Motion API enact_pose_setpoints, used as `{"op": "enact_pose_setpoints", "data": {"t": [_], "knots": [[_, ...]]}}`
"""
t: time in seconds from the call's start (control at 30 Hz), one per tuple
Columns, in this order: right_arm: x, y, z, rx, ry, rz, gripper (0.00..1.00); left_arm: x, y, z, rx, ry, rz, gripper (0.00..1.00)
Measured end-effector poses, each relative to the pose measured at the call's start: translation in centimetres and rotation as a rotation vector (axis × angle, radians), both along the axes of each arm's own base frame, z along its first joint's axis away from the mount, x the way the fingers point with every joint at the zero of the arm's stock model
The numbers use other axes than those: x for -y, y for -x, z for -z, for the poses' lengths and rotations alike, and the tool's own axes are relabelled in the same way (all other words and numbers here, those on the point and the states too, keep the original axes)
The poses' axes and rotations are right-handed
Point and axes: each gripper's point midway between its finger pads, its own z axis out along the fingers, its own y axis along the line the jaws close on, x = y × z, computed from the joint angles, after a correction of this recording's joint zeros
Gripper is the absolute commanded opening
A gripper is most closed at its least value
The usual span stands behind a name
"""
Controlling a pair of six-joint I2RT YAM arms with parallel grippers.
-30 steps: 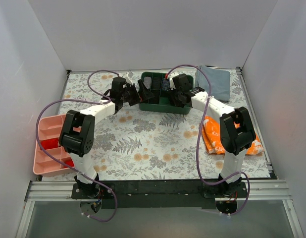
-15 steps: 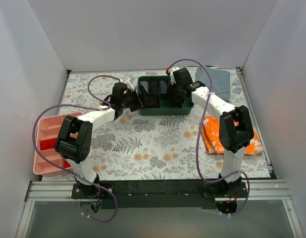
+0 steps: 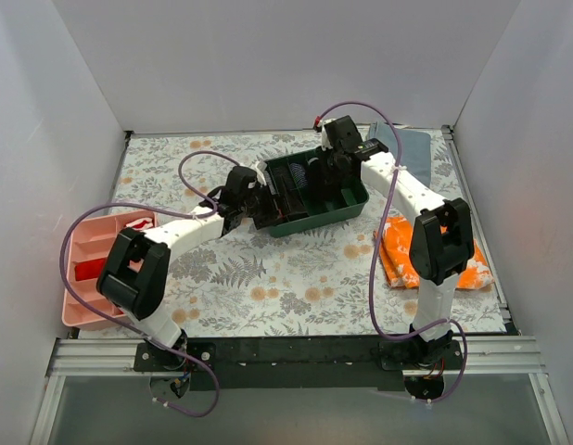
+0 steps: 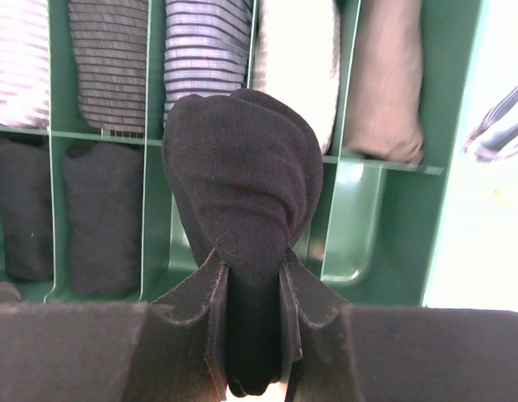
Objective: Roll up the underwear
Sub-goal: Move the storage box to the center of the board.
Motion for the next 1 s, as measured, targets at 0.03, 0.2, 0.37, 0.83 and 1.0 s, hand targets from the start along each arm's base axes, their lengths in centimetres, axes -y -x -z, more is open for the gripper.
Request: {"op": "enact_pose_setpoints", "data": {"t": [0.03,0.2,0.37,0.83,1.0], "knots": [[0.0,0.4,0.2,-0.018,0.001,0.004,0.01,-0.2,0.1,0.0,-0.004,-0.010,-0.009,0.98],[0.1,2.0,1.0,-0.080,0.021,0.007,0.01,-1.8,0.6,-1.7,-0.001,-0.056,-0.064,0.98],[-0.7,3.5,1.4,-0.115,0.045,-0.013,0.01,-2.9,0.3,-6.9,0.103,-0.033,-0.108,0.98],[-1.7,3.5,2.5,-0.099,0.148,0.067,0.01,-7.9,-0.4,-9.6,0.151,-0.046,-0.220,0.98],[-0.3,2.6,2.1,-0.051,0.202,0.136,0.01,-8.4,-0.4,-9.0,0.140,-0.057,-0.227,0.98]]}}
